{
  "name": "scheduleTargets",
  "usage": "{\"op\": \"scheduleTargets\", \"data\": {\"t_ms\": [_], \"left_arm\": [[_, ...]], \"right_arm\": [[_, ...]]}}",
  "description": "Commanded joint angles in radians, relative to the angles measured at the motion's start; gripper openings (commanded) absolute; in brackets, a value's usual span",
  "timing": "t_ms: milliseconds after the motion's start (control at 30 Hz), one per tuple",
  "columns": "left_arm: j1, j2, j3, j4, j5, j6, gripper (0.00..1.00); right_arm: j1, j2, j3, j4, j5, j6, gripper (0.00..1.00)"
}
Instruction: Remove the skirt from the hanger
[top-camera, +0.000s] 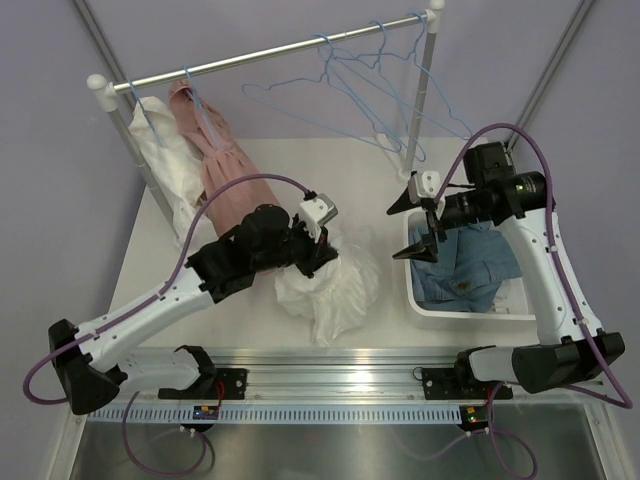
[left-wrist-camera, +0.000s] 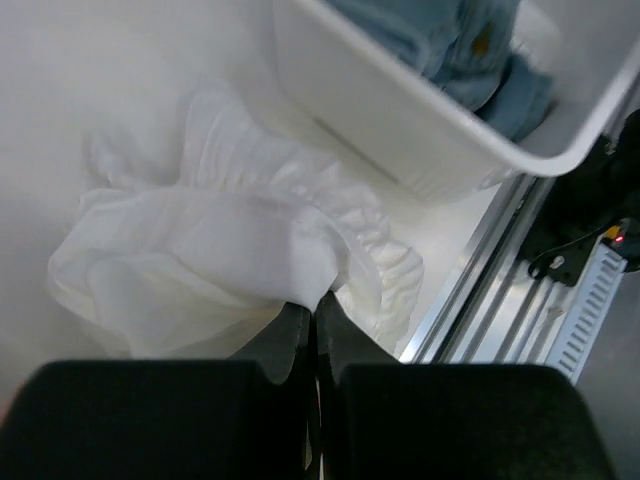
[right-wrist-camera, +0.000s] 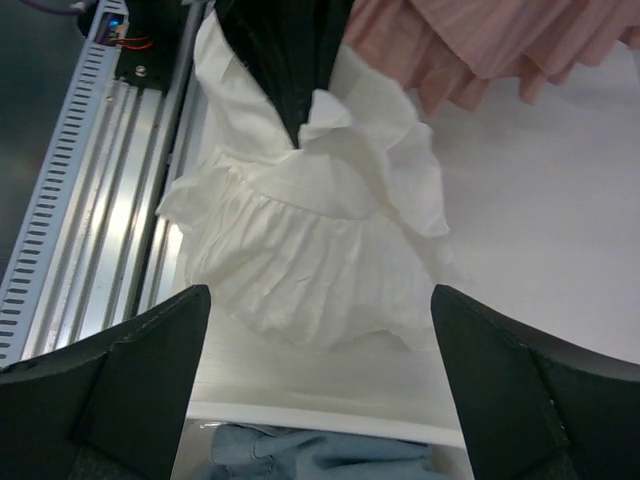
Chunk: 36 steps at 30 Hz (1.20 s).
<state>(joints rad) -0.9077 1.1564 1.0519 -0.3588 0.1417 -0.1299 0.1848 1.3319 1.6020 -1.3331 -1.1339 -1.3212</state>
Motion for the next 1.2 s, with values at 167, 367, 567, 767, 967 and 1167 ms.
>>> {"op": "scheduleTargets", "data": {"t_ms": [167, 367, 567, 767, 967, 1167], "left_arm": [[-0.002, 0.006, 0.292, 0.027, 0.162, 0.027, 0.0], [-0.003, 0.083, 0.474, 0.093, 0.245, 0.024, 0.0], [-0.002, 0.163, 0.589, 0.201, 0.311, -0.007, 0.0], [0.001, 0.209, 0.631, 0.261, 0.28, 0.015, 0.0], [0.007, 0.246, 0.692, 0.215, 0.196, 0.001, 0.12], [0.018, 0.166, 0.694, 0.169, 0.032, 0.042, 0.61]], "right_arm": [[0.208, -0.031, -0.083, 0.223, 0.033, 0.273, 1.0], [0.226, -0.004, -0.039, 0.386, -0.05, 0.505, 0.99], [0.229, -0.003, -0.091, 0.721, -0.18, 0.95, 0.97], [0.229, -0.022, -0.097, 0.836, -0.303, 1.139, 0.53], [0.226, -0.045, -0.076, 0.703, -0.274, 1.069, 0.0], [0.157, -0.06, -0.004, 0.378, -0.176, 0.803, 0.0]]}}
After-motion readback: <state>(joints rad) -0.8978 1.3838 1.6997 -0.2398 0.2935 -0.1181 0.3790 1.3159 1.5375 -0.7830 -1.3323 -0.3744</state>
